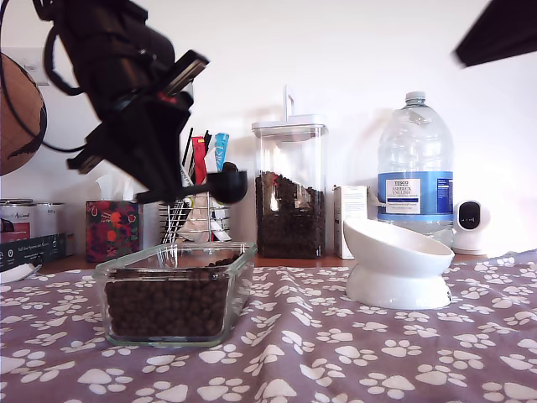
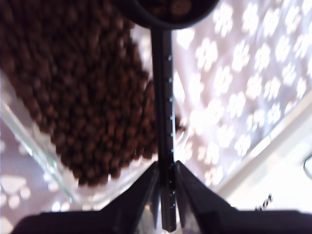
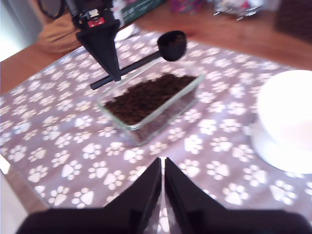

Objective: Measure one spoon of cat food and pour it into the food bowl

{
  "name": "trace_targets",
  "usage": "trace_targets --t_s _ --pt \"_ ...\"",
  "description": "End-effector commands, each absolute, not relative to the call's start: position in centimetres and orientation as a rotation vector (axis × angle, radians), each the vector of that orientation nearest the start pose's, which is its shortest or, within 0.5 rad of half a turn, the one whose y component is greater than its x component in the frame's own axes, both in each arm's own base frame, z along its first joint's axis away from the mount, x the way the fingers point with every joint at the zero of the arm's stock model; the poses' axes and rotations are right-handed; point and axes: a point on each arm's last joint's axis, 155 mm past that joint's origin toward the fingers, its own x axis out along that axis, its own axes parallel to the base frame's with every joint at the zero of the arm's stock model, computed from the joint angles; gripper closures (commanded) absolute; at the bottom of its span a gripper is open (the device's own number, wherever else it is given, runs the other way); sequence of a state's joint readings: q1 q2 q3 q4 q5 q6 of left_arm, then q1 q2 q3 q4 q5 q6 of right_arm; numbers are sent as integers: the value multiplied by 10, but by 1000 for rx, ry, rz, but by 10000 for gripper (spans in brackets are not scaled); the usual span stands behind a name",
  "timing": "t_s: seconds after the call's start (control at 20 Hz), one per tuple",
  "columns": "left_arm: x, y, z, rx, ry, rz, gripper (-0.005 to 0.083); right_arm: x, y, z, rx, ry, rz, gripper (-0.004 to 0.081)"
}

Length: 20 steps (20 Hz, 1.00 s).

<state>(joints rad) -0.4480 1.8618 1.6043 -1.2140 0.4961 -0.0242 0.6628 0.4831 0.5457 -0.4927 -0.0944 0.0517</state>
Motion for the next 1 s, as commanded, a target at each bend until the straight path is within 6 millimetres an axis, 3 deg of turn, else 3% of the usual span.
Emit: trace_targets --t_s 0.0,0.3,0.55,0.95 --pt "298 -253 123 -47 1517 -765 795 186 161 185 -89 471 704 783" --pt "305 -288 143 -52 1420 -810 795 176 152 187 -63 468 694 783" --pt "302 -300 156 -62 1413 -823 795 176 152 187 -62 467 695 783" --pt "292 -321 152 -1 1477 -831 795 175 153 187 -62 468 699 783"
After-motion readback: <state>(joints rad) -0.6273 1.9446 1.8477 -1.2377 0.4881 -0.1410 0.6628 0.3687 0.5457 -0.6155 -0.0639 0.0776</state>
